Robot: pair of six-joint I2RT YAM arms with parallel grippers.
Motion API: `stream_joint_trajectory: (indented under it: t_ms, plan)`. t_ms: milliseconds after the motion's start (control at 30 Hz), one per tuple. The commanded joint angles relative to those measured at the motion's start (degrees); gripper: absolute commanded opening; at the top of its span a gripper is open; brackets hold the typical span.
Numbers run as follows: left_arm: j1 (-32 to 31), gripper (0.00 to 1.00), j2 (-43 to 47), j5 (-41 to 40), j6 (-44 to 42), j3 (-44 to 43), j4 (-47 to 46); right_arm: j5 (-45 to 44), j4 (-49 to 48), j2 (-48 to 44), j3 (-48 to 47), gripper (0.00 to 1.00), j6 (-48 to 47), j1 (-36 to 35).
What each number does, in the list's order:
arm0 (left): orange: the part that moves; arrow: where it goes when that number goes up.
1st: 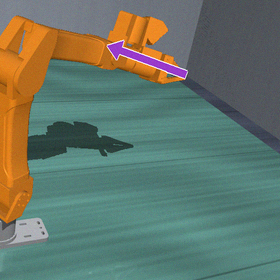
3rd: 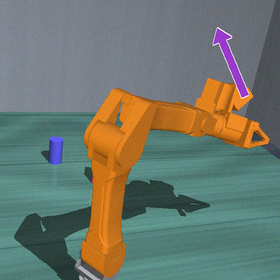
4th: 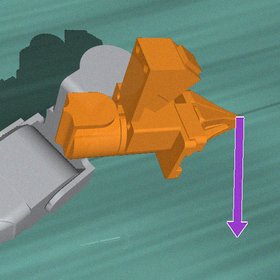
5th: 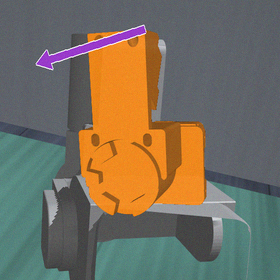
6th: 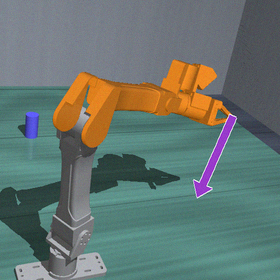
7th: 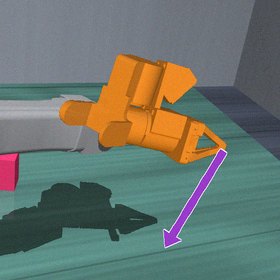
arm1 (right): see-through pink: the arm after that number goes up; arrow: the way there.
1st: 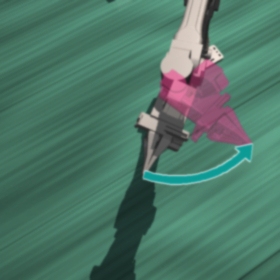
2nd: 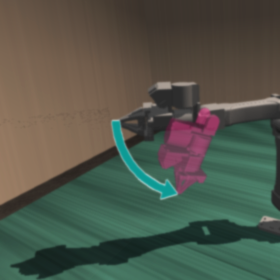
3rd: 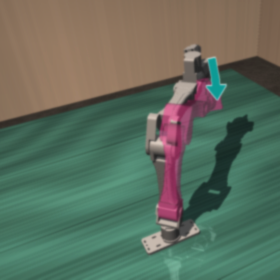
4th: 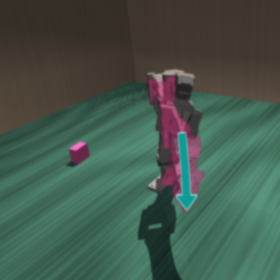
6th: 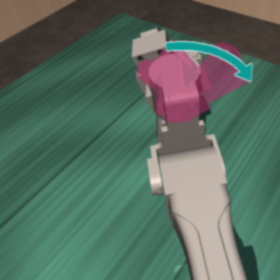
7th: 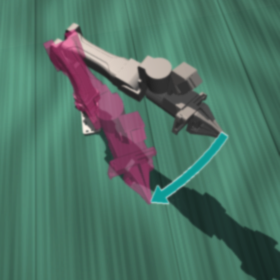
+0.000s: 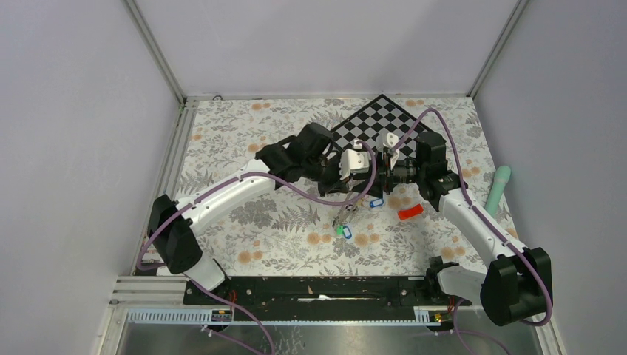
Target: Put the keys on the keyring
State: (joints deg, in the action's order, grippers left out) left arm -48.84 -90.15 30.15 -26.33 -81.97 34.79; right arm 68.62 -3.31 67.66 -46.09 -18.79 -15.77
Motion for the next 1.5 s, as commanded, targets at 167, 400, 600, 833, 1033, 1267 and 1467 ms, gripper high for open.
stream_joint_trajectory:
  t_ms: [167, 400, 600, 833, 1033, 1267, 1467]
  plan:
    - [-0.14, 0.0, 0.62, 1.62, 2.84, -3.93, -1.58, 0.39, -0.06, 0.06, 0.56, 0.44, -1.88, -0.73]
    - [-0.18, 0.0, 0.46, 1.72, 3.12, -4.13, -1.56, 0.29, -1.25, 0.62, 1.36, 0.31, -1.25, -1.22]
    - [-0.03, 0.0, 0.32, 2.08, 3.4, -4.23, -1.56, 0.02, -1.59, 0.81, 1.78, 0.27, -1.34, -1.48]
    - [0.68, 0.0, -0.11, 3.83, 3.98, -4.49, -1.57, 1.27, -5.18, 0.81, 1.57, 0.02, 2.41, -1.55]
    - [7.16, 0.34, 0.9, 14.98, 3.91, -5.24, -1.64, 2.03, -18.94, 1.65, 0.47, 0.0, 18.32, -1.17]
    - [14.81, 0.44, 5.76, 26.75, 9.73, 1.08, -13.14, -0.45, -56.84, 5.55, 1.52, 0.0, 50.8, -0.49]
    - [15.17, 0.45, 8.6, 26.87, 16.11, 4.7, -23.07, -3.09, -60.65, 6.38, 2.48, 0.0, 54.54, -0.54]
